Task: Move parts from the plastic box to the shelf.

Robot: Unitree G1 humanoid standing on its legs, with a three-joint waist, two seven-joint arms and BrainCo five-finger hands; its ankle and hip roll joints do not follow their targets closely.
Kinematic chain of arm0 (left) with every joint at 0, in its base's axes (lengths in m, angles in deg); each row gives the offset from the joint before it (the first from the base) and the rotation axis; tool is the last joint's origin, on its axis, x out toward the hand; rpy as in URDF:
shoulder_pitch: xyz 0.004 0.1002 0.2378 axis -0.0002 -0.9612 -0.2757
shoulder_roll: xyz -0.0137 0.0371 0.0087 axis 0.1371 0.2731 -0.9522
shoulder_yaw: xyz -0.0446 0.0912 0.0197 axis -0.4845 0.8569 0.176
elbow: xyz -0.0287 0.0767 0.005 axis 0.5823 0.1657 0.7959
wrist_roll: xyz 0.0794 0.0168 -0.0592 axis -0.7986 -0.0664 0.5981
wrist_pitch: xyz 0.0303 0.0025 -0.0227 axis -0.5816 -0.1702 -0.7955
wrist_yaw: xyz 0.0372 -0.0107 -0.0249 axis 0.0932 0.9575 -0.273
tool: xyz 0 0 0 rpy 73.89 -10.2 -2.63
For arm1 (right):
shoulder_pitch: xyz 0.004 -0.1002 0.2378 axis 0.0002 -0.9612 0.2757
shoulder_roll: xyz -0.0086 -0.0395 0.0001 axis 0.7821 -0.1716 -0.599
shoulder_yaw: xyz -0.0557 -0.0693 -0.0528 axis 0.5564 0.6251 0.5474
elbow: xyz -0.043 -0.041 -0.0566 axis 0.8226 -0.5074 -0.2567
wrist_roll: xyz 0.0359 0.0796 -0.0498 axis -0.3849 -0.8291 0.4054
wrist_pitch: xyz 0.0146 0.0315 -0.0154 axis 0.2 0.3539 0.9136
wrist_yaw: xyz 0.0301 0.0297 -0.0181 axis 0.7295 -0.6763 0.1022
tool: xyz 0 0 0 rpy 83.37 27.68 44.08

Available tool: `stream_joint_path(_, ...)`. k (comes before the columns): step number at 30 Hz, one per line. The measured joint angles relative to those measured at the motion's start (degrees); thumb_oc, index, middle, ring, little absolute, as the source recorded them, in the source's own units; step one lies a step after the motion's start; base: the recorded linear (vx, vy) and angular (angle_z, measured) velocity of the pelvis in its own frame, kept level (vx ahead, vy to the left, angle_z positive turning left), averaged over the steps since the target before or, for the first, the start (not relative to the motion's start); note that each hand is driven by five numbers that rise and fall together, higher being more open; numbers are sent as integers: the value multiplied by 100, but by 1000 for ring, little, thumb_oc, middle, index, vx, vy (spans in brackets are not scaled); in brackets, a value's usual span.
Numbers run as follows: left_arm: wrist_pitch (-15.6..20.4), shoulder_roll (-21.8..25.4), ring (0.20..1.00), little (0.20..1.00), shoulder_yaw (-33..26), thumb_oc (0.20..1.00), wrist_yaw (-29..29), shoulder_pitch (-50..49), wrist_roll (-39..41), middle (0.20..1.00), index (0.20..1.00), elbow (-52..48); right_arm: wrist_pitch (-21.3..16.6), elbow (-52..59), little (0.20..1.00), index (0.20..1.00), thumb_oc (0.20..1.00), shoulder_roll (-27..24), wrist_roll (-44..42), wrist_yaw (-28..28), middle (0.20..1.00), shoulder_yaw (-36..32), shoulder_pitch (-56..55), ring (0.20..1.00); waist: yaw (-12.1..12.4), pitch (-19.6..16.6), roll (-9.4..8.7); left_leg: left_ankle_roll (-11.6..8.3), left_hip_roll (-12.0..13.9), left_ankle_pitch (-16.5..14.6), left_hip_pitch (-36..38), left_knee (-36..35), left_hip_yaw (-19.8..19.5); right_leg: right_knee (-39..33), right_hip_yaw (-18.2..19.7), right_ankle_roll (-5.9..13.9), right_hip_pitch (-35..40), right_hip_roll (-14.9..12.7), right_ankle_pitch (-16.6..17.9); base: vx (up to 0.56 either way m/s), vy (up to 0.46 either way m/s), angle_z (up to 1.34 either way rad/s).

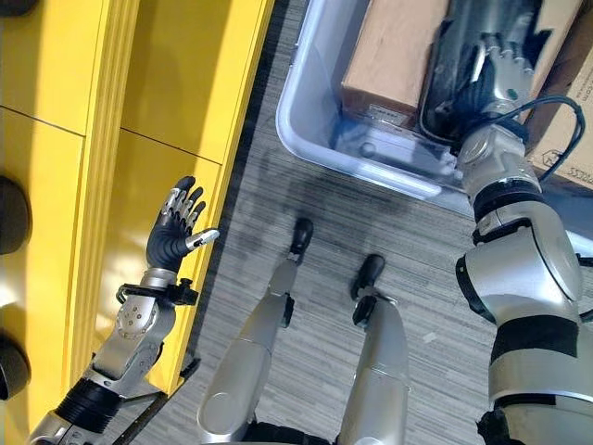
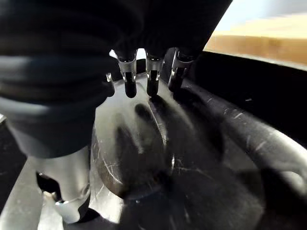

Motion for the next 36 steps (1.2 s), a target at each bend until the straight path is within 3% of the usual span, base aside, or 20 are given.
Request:
stream_joint_path(5, -10, -8, 1000, 1000, 128, 1000, -151, 12, -41, 1000, 1000, 0, -104, -8, 1000, 1000, 1000, 119, -1606, -296, 1000, -986, 34, 1000, -61, -2, 4, 86, -2, 130, 3, 2, 8, 24, 4, 10, 4, -1, -16, 0, 0, 0)
stream_joint_path(9, -33, -8, 1000, 1000, 165, 1000, -220, 28, -48, 1000, 1000, 0, -499, 242, 1000, 1000, 1000, 455, -2868, -520, 1000, -1635, 57, 1000, -149, -2, 4, 79, -1, 158, 13, 4, 1, 54, 6, 13, 7, -1, -21, 0, 0, 0)
stream_joint_path(16, -71, -113, 1000, 1000, 265, 1000, -446, 167, -48, 1000, 1000, 2, -1104, 820, 1000, 1000, 1000, 1579, -4361, -600, 1000, -1720, 28, 1000, -389, -3, 2, 32, 23, 116, 103, 28, 30, 69, 46, -17, 70, 26, 0, -5, 1, -2)
stream_joint_path(26, -100, -108, 1000, 1000, 378, 1000, -572, 243, -50, 1000, 1000, 5, -1347, 1844, 1000, 1000, 1000, 3119, -4455, -600, 1000, -1338, -700, 1000, -300, -1, -8, 99, 68, 100, 249, 106, 123, -19, 1, -12, 331, 48, -3, -2, -1, 1)
stream_joint_path(33, -138, -99, 1000, 1000, 380, 1000, -594, 200, -54, 1000, 1000, 6, -1366, 2013, 1000, 1000, 1000, 3263, -4227, -729, 1000, -1348, -1158, 1000, -308, 4, -40, 51, 61, 62, 384, 95, -6, -60, -106, 0, 547, 37, -10, -12, -2, 8)
stream_joint_path(36, -151, -105, 1000, 1000, 365, 1000, -641, 192, -61, 1000, 1000, 3, -1307, 3033, 1000, 1000, 1000, 2949, -3915, -921, 1000, -1326, -1548, 1000, -327, 10, -57, 39, 65, 52, 385, 109, 0, -92, -127, 0, 569, 30, 0, -19, 11, 3)
